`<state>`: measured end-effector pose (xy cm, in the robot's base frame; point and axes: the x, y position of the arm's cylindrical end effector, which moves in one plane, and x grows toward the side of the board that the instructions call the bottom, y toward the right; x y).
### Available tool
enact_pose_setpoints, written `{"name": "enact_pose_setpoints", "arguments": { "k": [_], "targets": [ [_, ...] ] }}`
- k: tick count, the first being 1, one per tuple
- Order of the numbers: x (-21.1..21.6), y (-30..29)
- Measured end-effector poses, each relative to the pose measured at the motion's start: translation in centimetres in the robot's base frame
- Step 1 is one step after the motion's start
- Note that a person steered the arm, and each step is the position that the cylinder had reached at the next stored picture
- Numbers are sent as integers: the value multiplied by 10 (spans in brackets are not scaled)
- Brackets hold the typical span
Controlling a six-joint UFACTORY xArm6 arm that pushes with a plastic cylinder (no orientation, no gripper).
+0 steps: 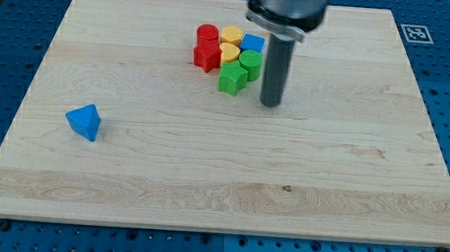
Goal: Move the blue triangle towards the group of blocks
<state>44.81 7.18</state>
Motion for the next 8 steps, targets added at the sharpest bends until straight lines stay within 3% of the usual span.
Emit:
{"name": "enact_pose_setpoints", "arguments": {
  "k": [1,3,4,5,8],
  "targets": [
    [75,-15],
    [127,-170],
    [127,-250],
    [101,-286],
    [19,-252]
  ]
}}
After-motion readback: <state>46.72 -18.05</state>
